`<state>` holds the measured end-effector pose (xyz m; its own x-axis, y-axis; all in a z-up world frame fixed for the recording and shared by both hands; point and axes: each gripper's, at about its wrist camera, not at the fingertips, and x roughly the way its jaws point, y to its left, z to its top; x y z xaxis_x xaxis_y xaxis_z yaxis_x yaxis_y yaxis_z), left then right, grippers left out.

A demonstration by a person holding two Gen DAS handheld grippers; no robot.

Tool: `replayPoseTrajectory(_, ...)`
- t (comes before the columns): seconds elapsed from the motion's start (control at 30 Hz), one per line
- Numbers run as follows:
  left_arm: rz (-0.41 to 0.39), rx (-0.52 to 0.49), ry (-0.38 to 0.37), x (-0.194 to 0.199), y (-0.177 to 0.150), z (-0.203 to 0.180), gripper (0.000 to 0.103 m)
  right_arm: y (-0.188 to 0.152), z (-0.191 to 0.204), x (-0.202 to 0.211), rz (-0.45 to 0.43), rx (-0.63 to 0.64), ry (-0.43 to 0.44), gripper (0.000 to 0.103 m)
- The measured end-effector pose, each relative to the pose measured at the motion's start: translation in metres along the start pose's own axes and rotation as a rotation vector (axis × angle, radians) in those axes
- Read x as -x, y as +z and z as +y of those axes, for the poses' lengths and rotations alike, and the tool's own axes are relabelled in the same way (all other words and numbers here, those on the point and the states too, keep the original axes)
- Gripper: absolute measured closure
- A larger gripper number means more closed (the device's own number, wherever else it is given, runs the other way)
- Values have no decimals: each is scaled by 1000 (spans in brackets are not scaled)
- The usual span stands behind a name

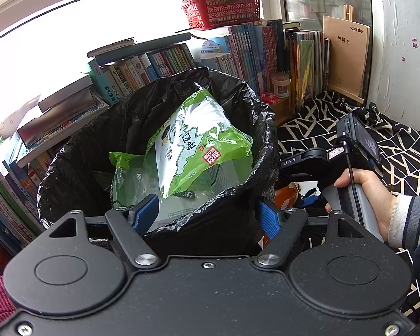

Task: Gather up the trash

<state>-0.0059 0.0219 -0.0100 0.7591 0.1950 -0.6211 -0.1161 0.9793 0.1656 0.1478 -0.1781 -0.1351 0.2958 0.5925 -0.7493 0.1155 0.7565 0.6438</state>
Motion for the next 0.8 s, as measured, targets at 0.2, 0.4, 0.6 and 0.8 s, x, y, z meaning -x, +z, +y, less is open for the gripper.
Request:
replayPoseTrajectory(0.2, 0, 0, 0, 0, 0, 0, 30, -2, 0, 11, -36, -38, 36, 49)
replayPoseTrajectory(0.4, 1, 1, 0, 0, 0, 0, 30, 3, 17, 37, -106, 5, 13, 49)
replayPoseTrajectory(0.6, 1, 2, 0, 0, 0, 0, 30, 12, 41, 74, -254, 120, -40, 49)
replayPoseTrajectory(0.8, 2, 2, 1, 0, 0, -1, 30, 20, 70, 126, -457, 206, -39, 50)
